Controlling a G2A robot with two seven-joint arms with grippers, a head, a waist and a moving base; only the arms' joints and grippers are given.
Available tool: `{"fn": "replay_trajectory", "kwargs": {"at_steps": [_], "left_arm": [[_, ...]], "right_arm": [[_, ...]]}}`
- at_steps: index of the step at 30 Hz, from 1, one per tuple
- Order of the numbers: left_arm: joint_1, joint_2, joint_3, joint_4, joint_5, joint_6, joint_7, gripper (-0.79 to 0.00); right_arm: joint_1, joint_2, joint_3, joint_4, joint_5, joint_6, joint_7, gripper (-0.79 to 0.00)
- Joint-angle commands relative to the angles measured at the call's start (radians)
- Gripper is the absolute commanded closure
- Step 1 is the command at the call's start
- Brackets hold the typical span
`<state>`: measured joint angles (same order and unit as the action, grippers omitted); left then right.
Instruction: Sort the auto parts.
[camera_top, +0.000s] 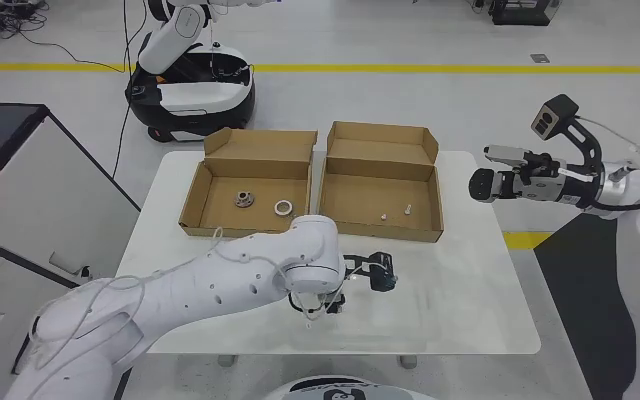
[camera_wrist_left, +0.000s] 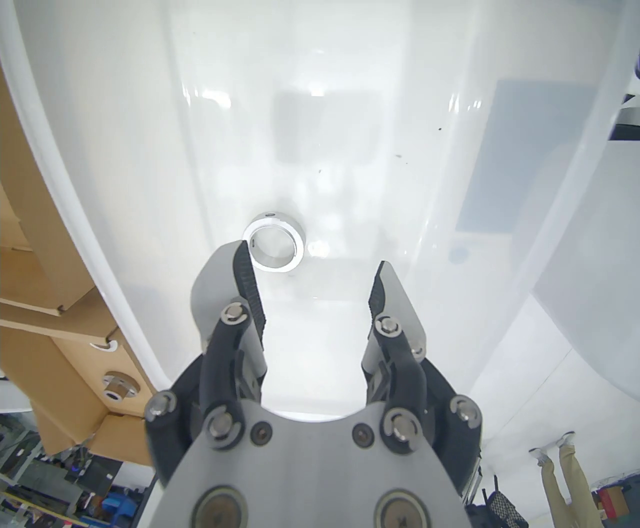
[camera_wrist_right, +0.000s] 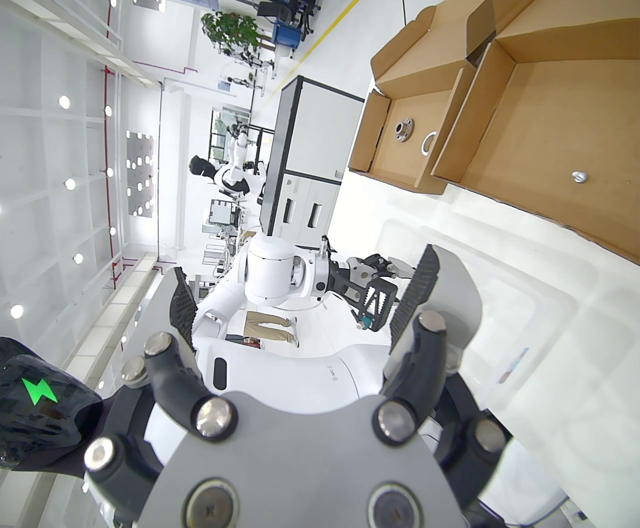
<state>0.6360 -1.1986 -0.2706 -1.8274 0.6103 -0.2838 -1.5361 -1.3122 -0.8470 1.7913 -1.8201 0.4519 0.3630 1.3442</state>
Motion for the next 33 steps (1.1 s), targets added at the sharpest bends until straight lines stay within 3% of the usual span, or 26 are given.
{"fn": "replay_trajectory", "kwargs": {"at_steps": [1, 6, 15, 33], "left_arm": [[-0.002, -0.005, 0.009, 0.010, 0.008, 0.001, 0.000, -0.493], [-0.004, -0.017, 0.022, 0.034, 0.045, 0.019, 0.004, -0.394], [0.005, -0.037, 0.046, 0.066, 0.146, 0.036, 0.011, -0.409], [0.034, -0.071, 0.059, 0.130, 0.258, 0.048, 0.011, -0.369]], "right_arm": [[0.000, 0.000, 0.000, 0.000, 0.000, 0.000, 0.000, -0.785], [0.000, 0.000, 0.000, 0.000, 0.000, 0.000, 0.000, -0.785], [0.000, 0.000, 0.000, 0.000, 0.000, 0.000, 0.000, -0.785], [0.000, 0.000, 0.000, 0.000, 0.000, 0.000, 0.000, -0.785]]}}
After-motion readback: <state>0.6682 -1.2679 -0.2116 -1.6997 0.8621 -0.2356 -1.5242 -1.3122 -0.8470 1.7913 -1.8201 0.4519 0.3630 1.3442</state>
